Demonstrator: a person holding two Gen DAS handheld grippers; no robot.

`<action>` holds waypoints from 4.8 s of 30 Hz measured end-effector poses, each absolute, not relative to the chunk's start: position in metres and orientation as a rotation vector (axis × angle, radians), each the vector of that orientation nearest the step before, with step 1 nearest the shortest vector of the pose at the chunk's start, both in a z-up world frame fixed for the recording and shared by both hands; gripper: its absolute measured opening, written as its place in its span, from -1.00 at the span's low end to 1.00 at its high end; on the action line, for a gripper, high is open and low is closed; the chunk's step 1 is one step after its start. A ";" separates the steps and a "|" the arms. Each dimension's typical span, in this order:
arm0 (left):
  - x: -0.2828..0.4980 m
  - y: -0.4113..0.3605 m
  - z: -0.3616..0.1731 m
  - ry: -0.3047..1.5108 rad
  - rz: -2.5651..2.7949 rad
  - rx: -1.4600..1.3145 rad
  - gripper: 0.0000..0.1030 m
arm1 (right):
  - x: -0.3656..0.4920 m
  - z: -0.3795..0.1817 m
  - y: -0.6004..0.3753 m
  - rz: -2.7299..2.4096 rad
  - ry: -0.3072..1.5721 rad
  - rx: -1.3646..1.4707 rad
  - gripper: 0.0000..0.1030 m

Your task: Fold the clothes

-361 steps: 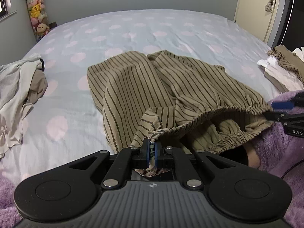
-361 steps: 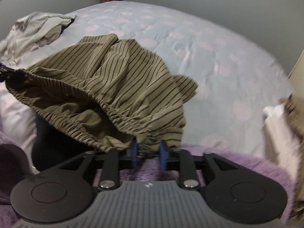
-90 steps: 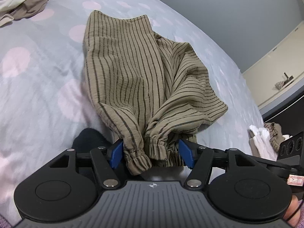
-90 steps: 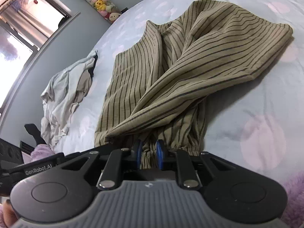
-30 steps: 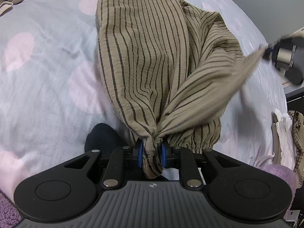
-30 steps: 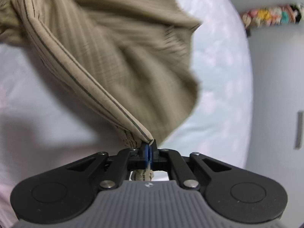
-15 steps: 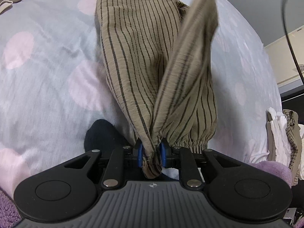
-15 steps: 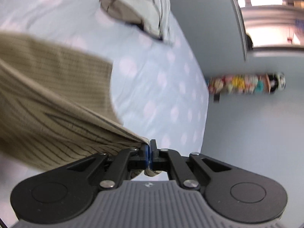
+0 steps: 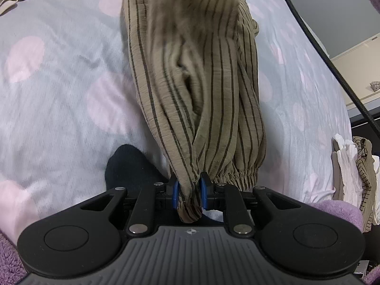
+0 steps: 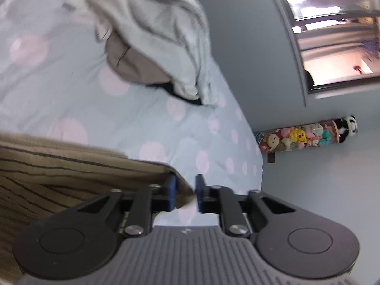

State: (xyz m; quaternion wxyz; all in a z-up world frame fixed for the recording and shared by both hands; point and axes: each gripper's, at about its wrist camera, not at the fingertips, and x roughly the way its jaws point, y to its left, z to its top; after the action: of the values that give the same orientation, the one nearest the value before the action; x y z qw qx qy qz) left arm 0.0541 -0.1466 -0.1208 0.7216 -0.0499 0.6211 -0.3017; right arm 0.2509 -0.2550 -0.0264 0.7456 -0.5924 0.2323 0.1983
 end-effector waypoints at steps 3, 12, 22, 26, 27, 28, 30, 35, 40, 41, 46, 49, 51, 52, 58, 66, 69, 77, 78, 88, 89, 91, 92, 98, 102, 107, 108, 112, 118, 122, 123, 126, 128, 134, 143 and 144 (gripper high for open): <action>0.052 -0.148 -0.121 1.370 -0.663 -0.102 -0.70 | 0.247 -0.019 -0.260 0.417 0.515 -1.219 -0.58; 0.049 -0.146 -0.125 1.371 -0.661 -0.141 -0.70 | 0.205 -0.013 -0.321 0.282 0.634 -0.986 -0.56; 0.049 -0.136 -0.122 1.357 -0.660 -0.197 -0.69 | 0.063 -0.058 -0.349 0.269 0.777 -0.619 -0.55; 0.049 -0.133 -0.122 1.356 -0.654 -0.209 -0.67 | 0.000 -0.088 -0.341 0.269 0.859 -0.460 -0.49; 0.049 -0.132 -0.122 1.356 -0.652 -0.212 -0.67 | -0.013 -0.095 -0.337 0.272 0.873 -0.430 -0.49; 0.049 -0.131 -0.123 1.356 -0.650 -0.216 -0.67 | -0.025 -0.101 -0.333 0.274 0.886 -0.400 -0.48; 0.049 -0.129 -0.123 1.355 -0.647 -0.222 -0.67 | -0.046 -0.111 -0.326 0.286 0.910 -0.346 -0.37; 0.050 -0.125 -0.124 1.358 -0.633 -0.230 -0.60 | -0.076 -0.125 -0.296 0.312 0.925 -0.367 -0.18; 0.049 -0.114 -0.130 1.407 -0.588 -0.219 -0.31 | -0.072 -0.129 -0.307 0.195 0.937 -0.197 -0.18; 0.048 -0.110 -0.127 1.398 -0.589 -0.234 -0.21 | -0.070 -0.130 -0.313 0.161 0.941 -0.150 -0.18; 0.057 -0.100 -0.102 1.344 -0.621 -0.241 -0.13 | -0.059 -0.124 -0.347 0.010 0.935 0.110 -0.16; 0.078 -0.108 -0.089 1.283 -0.632 -0.196 -0.13 | -0.051 -0.123 -0.364 -0.083 0.920 0.209 -0.08; 0.099 -0.116 -0.081 1.231 -0.623 -0.162 -0.16 | -0.041 -0.125 -0.371 -0.128 0.912 0.222 -0.06; 0.111 -0.121 -0.078 1.201 -0.615 -0.150 -0.17 | -0.035 -0.127 -0.375 -0.141 0.904 0.226 -0.05; 0.186 -0.157 -0.082 1.075 -0.564 -0.103 -0.19 | 0.003 -0.133 -0.402 -0.235 0.829 0.219 0.10; 0.251 -0.198 -0.117 0.997 -0.541 -0.105 -0.19 | 0.054 -0.142 -0.446 -0.336 0.697 0.302 0.07; 0.263 -0.207 -0.129 0.994 -0.546 -0.099 -0.19 | 0.074 -0.142 -0.452 -0.323 0.664 0.326 0.06; 0.275 -0.224 -0.153 0.964 -0.555 -0.026 -0.96 | 0.137 -0.140 -0.457 -0.259 0.635 0.269 -0.01; 0.275 -0.223 -0.153 0.956 -0.560 -0.025 -0.98 | 0.145 -0.141 -0.457 -0.250 0.643 0.263 -0.09; 0.275 -0.208 -0.127 0.881 -0.576 -0.020 -1.00 | 0.161 -0.143 -0.459 -0.223 0.677 0.226 -0.93; 0.277 -0.209 -0.127 0.895 -0.595 -0.021 -1.00 | 0.159 -0.143 -0.461 -0.226 0.677 0.230 -0.93; 0.277 -0.215 -0.129 0.910 -0.599 0.011 -0.95 | 0.159 -0.143 -0.462 -0.217 0.683 0.240 -0.91; 0.275 -0.219 -0.131 0.903 -0.591 0.036 -0.70 | 0.160 -0.144 -0.461 -0.214 0.685 0.240 -0.84; 0.275 -0.239 -0.156 0.917 -0.505 0.131 -0.44 | 0.163 -0.146 -0.457 -0.215 0.692 0.236 -0.66; 0.267 -0.245 -0.164 0.871 -0.529 0.201 -0.88 | 0.164 -0.151 -0.459 -0.209 0.695 0.235 -0.56; 0.267 -0.230 -0.145 0.816 -0.531 0.123 -1.00 | 0.161 -0.146 -0.457 -0.204 0.656 0.220 -0.88; 0.269 -0.225 -0.138 0.800 -0.528 0.102 -1.00 | 0.159 -0.142 -0.458 -0.204 0.642 0.223 -0.88; 0.281 -0.208 -0.122 0.816 -0.541 0.011 -1.00 | 0.153 -0.129 -0.462 -0.228 0.600 0.217 -0.92; 0.276 -0.225 -0.127 0.853 -0.602 0.094 -0.80 | 0.155 -0.129 -0.469 -0.245 0.621 0.241 -0.77; 0.271 -0.244 -0.148 0.856 -0.572 0.153 -0.65 | 0.155 -0.133 -0.457 -0.199 0.632 0.244 -0.76; 0.270 -0.247 -0.154 0.855 -0.555 0.172 -0.65 | 0.154 -0.135 -0.454 -0.184 0.636 0.244 -0.75; 0.269 -0.254 -0.170 0.850 -0.517 0.222 -0.65 | 0.152 -0.140 -0.447 -0.152 0.650 0.230 -0.73; 0.267 -0.254 -0.174 0.825 -0.501 0.234 -0.65 | 0.150 -0.144 -0.443 -0.140 0.657 0.213 -0.66; 0.270 -0.250 -0.175 0.821 -0.500 0.210 -1.00 | 0.150 -0.149 -0.442 -0.137 0.656 0.218 -0.59; 0.271 -0.216 -0.141 0.778 -0.483 0.056 -1.00 | 0.164 -0.142 -0.440 -0.143 0.639 0.193 -0.10; 0.270 -0.211 -0.139 0.771 -0.474 0.058 -1.00 | 0.165 -0.143 -0.438 -0.138 0.642 0.184 -0.10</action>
State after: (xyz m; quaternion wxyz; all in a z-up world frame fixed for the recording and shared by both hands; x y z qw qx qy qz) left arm 0.2703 -0.2110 -0.1390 0.8990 0.0281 0.3722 -0.2291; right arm 0.1650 -0.4384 -0.1426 0.9425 0.0901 0.3147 -0.0678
